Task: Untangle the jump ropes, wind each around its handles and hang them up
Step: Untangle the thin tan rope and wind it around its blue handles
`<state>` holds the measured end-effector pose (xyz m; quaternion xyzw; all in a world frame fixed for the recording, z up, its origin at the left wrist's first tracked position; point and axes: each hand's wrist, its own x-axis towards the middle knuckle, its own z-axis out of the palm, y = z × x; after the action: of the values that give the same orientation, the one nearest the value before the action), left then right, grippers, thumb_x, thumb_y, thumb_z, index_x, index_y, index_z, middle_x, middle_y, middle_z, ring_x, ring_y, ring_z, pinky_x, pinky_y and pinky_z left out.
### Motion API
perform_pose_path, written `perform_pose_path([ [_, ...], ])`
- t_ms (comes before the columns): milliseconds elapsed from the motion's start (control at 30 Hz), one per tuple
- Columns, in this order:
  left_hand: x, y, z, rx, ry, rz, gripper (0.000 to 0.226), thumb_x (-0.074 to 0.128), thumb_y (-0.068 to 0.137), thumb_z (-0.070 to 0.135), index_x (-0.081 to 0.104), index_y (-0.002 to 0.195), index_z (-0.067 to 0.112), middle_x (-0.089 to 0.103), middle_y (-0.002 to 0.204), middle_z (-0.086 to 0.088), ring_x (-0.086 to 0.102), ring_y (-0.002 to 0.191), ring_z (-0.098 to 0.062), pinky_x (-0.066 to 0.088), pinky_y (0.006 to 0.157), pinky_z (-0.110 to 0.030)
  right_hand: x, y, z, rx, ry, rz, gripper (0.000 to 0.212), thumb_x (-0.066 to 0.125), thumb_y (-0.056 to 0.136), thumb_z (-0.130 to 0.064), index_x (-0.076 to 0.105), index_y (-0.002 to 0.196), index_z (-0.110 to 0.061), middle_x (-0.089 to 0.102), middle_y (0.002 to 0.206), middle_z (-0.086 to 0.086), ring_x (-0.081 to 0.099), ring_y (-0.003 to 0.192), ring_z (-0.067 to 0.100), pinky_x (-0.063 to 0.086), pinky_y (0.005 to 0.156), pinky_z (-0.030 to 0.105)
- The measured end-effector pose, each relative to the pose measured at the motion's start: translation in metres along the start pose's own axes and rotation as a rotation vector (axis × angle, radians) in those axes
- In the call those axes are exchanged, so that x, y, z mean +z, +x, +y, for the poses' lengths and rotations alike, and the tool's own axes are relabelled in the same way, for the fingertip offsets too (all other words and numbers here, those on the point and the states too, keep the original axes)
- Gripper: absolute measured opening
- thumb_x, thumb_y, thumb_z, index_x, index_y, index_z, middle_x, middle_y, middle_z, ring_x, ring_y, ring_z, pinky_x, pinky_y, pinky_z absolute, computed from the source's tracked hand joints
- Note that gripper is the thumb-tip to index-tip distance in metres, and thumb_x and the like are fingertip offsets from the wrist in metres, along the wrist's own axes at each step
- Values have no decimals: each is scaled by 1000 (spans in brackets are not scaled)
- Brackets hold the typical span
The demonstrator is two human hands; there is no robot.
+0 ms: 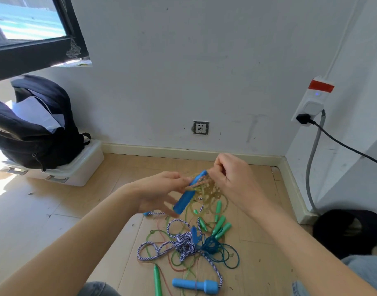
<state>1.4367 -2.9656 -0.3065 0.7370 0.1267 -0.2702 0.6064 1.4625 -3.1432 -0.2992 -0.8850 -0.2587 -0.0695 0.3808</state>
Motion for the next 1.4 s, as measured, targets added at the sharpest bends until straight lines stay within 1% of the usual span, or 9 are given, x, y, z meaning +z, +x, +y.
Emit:
perform_pose_path([
  [100,0,-3,2,-11,-248,-53,20,51,93,25,53,102,7,59,99,-10,68,85,-26,56,72,-44,-2,0,4,-19,-125,-26,18,49,88,-17,43,71,-15,41,74,-5,39,64,12,31,56,22],
  [267,0,4,-1,103,372,353,17,53,92,27,46,81,16,53,86,-5,47,74,-16,41,70,-28,5,-7,3,-45,-230,-270,9,55,88,-28,53,90,-19,45,90,-8,40,65,2,33,57,8],
  [400,4,7,-1,226,454,310,20,57,90,24,44,76,18,48,74,1,41,66,-12,36,63,-25,4,-1,-1,-95,-186,-263,26,63,85,-31,57,107,-19,54,101,-7,36,64,-9,32,61,4],
  [667,3,14,-5,176,467,350,18,59,88,27,49,76,19,54,79,1,47,69,-13,42,63,-26,7,-3,-3,-127,-306,-303,17,54,92,-29,61,98,-15,58,94,-2,50,80,11,34,67,19],
  [800,-15,12,-10,93,367,459,15,57,90,24,51,82,13,61,95,-10,55,78,-18,52,74,-32,11,-9,0,-81,-227,-388,29,54,91,-27,56,116,-12,45,74,-15,42,61,-2,32,54,11],
  [967,-6,9,-4,269,594,541,14,66,83,26,55,80,18,62,90,1,56,79,-12,44,66,-21,9,-5,-6,-152,-298,-177,33,56,88,-38,54,113,-17,46,95,-12,41,66,2,31,57,13],
  [1133,10,12,1,396,590,498,14,67,83,22,54,80,18,68,88,1,62,75,-10,49,67,-21,14,-7,0,-123,-297,-300,21,62,85,-33,52,95,-18,51,88,-7,48,77,11,31,59,17],
  [1267,3,10,3,366,400,426,11,65,84,16,54,81,14,70,78,-1,65,66,-11,56,61,-21,5,-2,3,-133,-317,-220,18,58,87,-36,57,95,-20,59,86,-7,52,75,10,31,56,16],
  [1400,-9,11,1,253,211,362,8,65,83,9,58,84,4,68,81,-8,67,67,-14,55,56,-17,11,-7,1,-178,-359,-220,15,52,91,-36,46,88,-23,49,83,-9,45,74,8,28,56,17],
])
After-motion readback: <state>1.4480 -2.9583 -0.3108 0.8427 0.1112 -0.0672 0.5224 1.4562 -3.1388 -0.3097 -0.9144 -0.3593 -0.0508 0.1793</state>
